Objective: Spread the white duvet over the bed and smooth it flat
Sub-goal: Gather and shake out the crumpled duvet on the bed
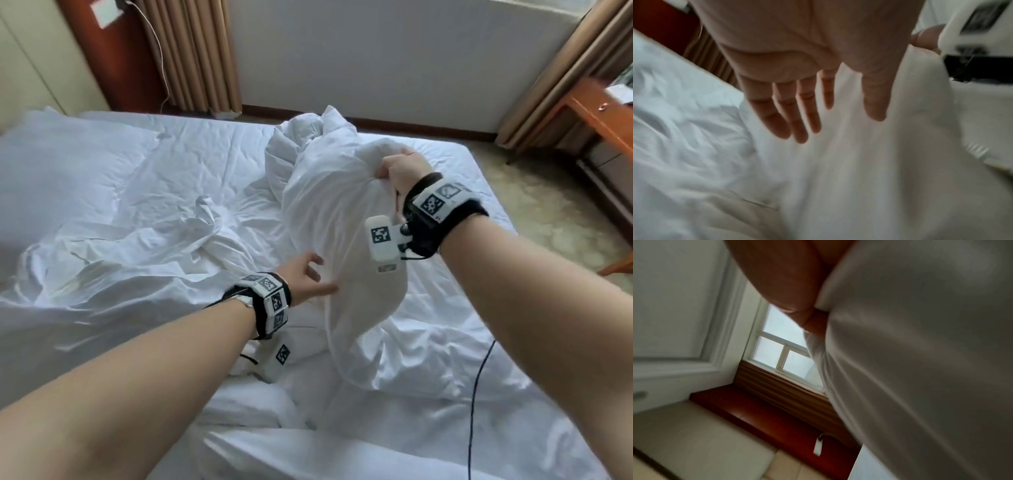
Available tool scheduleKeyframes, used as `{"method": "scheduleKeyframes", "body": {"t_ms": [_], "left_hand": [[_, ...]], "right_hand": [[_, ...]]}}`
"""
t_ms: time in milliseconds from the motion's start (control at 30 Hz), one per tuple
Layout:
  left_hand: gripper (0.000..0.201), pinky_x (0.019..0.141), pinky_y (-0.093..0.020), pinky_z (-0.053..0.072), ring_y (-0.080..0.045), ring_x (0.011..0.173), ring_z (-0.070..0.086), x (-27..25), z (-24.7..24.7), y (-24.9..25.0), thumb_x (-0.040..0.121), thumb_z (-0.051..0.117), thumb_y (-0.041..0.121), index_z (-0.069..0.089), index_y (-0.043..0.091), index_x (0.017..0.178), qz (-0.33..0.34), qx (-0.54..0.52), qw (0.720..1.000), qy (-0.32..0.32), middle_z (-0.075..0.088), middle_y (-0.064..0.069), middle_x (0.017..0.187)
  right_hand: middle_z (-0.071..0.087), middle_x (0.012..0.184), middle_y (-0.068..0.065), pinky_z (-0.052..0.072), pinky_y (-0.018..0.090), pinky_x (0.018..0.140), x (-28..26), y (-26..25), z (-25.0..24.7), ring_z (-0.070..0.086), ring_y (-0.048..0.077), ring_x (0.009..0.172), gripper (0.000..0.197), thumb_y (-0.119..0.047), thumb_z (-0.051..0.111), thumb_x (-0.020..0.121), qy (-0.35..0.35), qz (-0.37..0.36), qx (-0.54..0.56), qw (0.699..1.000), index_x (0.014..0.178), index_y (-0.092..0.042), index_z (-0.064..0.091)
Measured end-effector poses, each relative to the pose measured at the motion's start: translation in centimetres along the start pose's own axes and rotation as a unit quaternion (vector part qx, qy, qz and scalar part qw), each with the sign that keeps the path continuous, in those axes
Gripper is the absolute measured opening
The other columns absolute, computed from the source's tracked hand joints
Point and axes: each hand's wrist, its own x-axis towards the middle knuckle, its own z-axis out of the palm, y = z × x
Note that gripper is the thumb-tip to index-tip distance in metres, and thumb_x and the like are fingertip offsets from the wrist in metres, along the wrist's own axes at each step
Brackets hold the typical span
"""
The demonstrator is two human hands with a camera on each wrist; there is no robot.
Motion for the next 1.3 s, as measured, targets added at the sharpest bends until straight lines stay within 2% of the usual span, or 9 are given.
{"method": "scheduleKeyframes", "body": {"t_ms": [67, 133, 300, 467, 600, 867, 1000, 1167, 1300], "left_hand": [[0.068, 0.091, -0.031, 0.049, -0.021, 0.106, 0.063, -0.7, -1.2, -0.6, 0.077, 0.068, 0.051, 0.044, 0.02, 0.132, -0.033, 0.071, 0.997, 0.01, 0.063, -0.004, 0.121], [0.068, 0.093, -0.031, 0.047, -0.022, 0.11, 0.061, -1.2, -2.1, -1.5, 0.08, 0.065, 0.051, 0.043, 0.017, 0.134, -0.072, 0.103, 0.992, 0.031, 0.062, -0.006, 0.125], [0.069, 0.098, -0.034, 0.046, -0.025, 0.113, 0.059, -2.2, -2.2, -4.3, 0.077, 0.066, 0.055, 0.044, 0.016, 0.131, -0.173, 0.155, 0.97, 0.067, 0.061, -0.008, 0.127], [0.068, 0.099, -0.032, 0.044, -0.025, 0.118, 0.056, -2.5, -1.1, -5.9, 0.078, 0.067, 0.052, 0.047, 0.016, 0.131, -0.21, 0.197, 0.956, 0.058, 0.058, -0.007, 0.131], [0.072, 0.103, -0.034, 0.04, -0.028, 0.127, 0.047, -3.6, -3.2, -8.3, 0.079, 0.064, 0.053, 0.041, 0.016, 0.137, -0.248, 0.274, 0.925, 0.089, 0.046, -0.01, 0.141], [0.114, 0.109, -0.064, 0.02, -0.041, 0.146, -0.009, -7.0, -9.0, -16.3, 0.064, 0.08, 0.05, 0.005, 0.034, 0.148, -0.348, 0.372, 0.855, 0.098, -0.013, -0.012, 0.159], [0.122, 0.109, -0.06, 0.022, -0.04, 0.145, 0.009, -7.1, -10.7, -22.2, 0.06, 0.083, 0.048, -0.001, 0.036, 0.148, -0.344, 0.404, 0.847, 0.039, 0.013, -0.018, 0.156], [0.042, 0.097, -0.039, 0.047, -0.029, 0.118, 0.058, -7.2, -14.3, -29.5, 0.084, 0.06, 0.023, 0.051, 0.022, 0.125, -0.212, 0.414, 0.882, -0.078, 0.062, -0.01, 0.127], [0.027, 0.099, -0.034, 0.044, -0.031, 0.119, 0.054, -7.2, -19.4, -30.6, 0.089, 0.052, 0.021, 0.058, 0.02, 0.116, -0.074, 0.335, 0.939, -0.003, 0.061, -0.012, 0.124]], "right_hand": [[0.059, 0.046, -0.016, 0.044, 0.01, 0.047, 7.0, -1.5, -9.1, 0.054, -0.001, 0.059, 0.03, 0.006, 0.051, 0.077, 0.087, -0.059, -0.014, 0.994, 0.064, -0.02, 0.054], [0.059, 0.065, -0.015, 0.042, 0.013, 0.049, 13.0, -1.7, -15.2, 0.059, 0.0, 0.071, 0.015, -0.023, 0.072, 0.073, 0.172, -0.065, -0.071, 0.98, 0.079, -0.021, 0.058], [0.054, 0.13, 0.017, 0.041, 0.037, 0.098, 9.8, -3.5, -14.6, 0.052, 0.029, 0.12, 0.056, -0.012, 0.061, 0.08, 0.154, -0.046, -0.296, 0.942, 0.133, -0.004, 0.045], [0.059, 0.125, 0.01, 0.045, 0.034, 0.1, 7.3, 3.4, -6.3, 0.058, 0.026, 0.114, 0.057, -0.029, 0.068, 0.075, -0.014, -0.008, -0.323, 0.946, 0.129, -0.017, 0.05], [0.061, 0.113, 0.007, 0.044, 0.03, 0.097, 3.6, 9.7, 1.3, 0.058, 0.023, 0.105, 0.041, -0.024, 0.068, 0.08, -0.187, -0.004, -0.374, 0.908, 0.117, -0.01, 0.06], [0.062, 0.122, 0.007, 0.048, 0.036, 0.098, -0.9, 13.8, 13.4, 0.06, 0.024, 0.109, 0.049, -0.029, 0.077, 0.073, -0.295, 0.022, -0.383, 0.875, 0.117, -0.018, 0.057], [0.054, 0.136, 0.007, 0.044, 0.038, 0.103, -5.1, 16.2, 19.6, 0.055, 0.025, 0.119, 0.072, -0.03, 0.081, 0.07, -0.361, 0.029, -0.407, 0.839, 0.132, -0.021, 0.045], [0.014, 0.157, 0.011, 0.029, 0.051, 0.113, -13.5, 22.4, 29.1, 0.023, 0.034, 0.141, 0.132, -0.05, 0.087, 0.05, -0.427, -0.038, -0.531, 0.731, 0.149, -0.033, 0.002], [0.059, 0.122, 0.014, 0.047, 0.041, 0.095, -16.5, 24.3, 36.3, 0.056, 0.034, 0.115, 0.065, -0.034, 0.064, 0.078, -0.352, -0.023, -0.578, 0.736, 0.136, -0.016, 0.04]]}}
